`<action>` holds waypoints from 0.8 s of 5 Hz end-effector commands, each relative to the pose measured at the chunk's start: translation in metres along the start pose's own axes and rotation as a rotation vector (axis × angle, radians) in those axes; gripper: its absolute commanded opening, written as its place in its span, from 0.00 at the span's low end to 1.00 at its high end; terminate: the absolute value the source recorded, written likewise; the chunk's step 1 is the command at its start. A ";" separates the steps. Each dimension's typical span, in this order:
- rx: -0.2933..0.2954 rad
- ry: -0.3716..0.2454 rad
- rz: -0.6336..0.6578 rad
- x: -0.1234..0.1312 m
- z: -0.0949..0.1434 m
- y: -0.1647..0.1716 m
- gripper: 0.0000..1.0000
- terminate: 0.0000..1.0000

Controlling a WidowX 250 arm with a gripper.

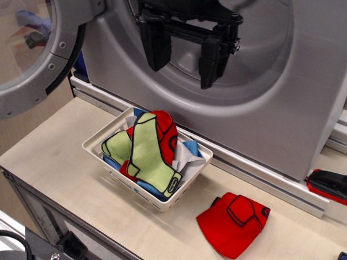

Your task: Put clothes in laundry machine

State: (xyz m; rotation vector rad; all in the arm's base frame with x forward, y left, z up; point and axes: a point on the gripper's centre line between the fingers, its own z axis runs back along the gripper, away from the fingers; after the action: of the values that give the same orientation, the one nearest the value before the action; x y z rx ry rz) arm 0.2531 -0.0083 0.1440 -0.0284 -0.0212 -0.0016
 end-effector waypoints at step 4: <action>0.090 -0.075 0.054 0.000 -0.043 0.092 1.00 0.00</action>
State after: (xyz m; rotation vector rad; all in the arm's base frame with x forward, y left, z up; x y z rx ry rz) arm 0.2516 0.0802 0.0884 0.0498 -0.0647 0.0505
